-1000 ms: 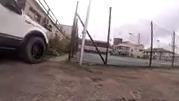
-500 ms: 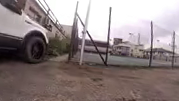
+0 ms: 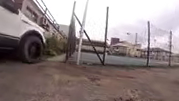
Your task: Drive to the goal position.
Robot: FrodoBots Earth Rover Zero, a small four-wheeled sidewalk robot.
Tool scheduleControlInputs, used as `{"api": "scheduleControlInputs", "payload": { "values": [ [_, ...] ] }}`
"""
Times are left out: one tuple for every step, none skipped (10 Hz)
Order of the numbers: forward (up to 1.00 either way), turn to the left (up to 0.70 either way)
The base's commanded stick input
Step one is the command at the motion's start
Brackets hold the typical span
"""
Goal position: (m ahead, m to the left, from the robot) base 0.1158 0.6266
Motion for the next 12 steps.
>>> {"api": "scheduleControlInputs", "payload": {
  "values": [
    [0.0, -0.46],
    [0.0, 0.0],
    [0.0, 0.0],
    [0.0, -0.21],
    [0.0, -0.7],
    [0.0, -0.7],
    [0.0, -0.7],
    [0.0, -0.7],
    [0.0, -0.7],
    [0.03, -0.61],
    [0.08, -0.47],
    [0.14, -0.32]
  ]
}}
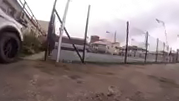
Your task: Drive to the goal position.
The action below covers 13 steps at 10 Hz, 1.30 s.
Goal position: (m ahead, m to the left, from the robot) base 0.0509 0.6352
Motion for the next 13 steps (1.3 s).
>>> {"api": "scheduleControlInputs", "payload": {
  "values": [
    [0.19, -0.17],
    [0.24, -0.03],
    [0.38, 0.0],
    [0.54, 0.0],
    [0.7, 0.0],
    [0.7, 0.0],
    [0.7, 0.0],
    [0.7, 0.0],
    [0.7, 0.0],
    [0.7, 0.0],
    [0.7, 0.0],
    [0.7, 0.0],
    [0.7, 0.0]
  ]
}}
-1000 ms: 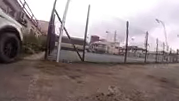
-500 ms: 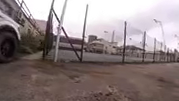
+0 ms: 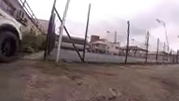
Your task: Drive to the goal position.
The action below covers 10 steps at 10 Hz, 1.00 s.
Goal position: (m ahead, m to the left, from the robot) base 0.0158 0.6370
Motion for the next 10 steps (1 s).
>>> {"api": "scheduleControlInputs", "payload": {
  "values": [
    [0.7, 0.0],
    [0.7, 0.0],
    [0.7, 0.0],
    [0.7, 0.0],
    [0.7, -0.14],
    [0.7, -0.29],
    [0.7, -0.35],
    [0.7, -0.35],
    [0.7, -0.35],
    [0.7, -0.35]
  ]
}}
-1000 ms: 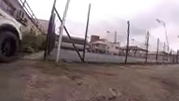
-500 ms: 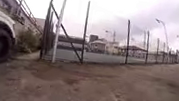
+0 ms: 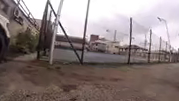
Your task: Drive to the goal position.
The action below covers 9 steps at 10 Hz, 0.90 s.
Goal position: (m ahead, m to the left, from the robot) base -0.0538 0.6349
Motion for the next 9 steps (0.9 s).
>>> {"api": "scheduleControlInputs", "payload": {
  "values": [
    [0.7, -0.35],
    [0.7, -0.35],
    [0.7, -0.35],
    [0.7, -0.35],
    [0.7, -0.35],
    [0.7, -0.35],
    [0.7, -0.35],
    [0.7, -0.35],
    [0.7, -0.35]
  ]
}}
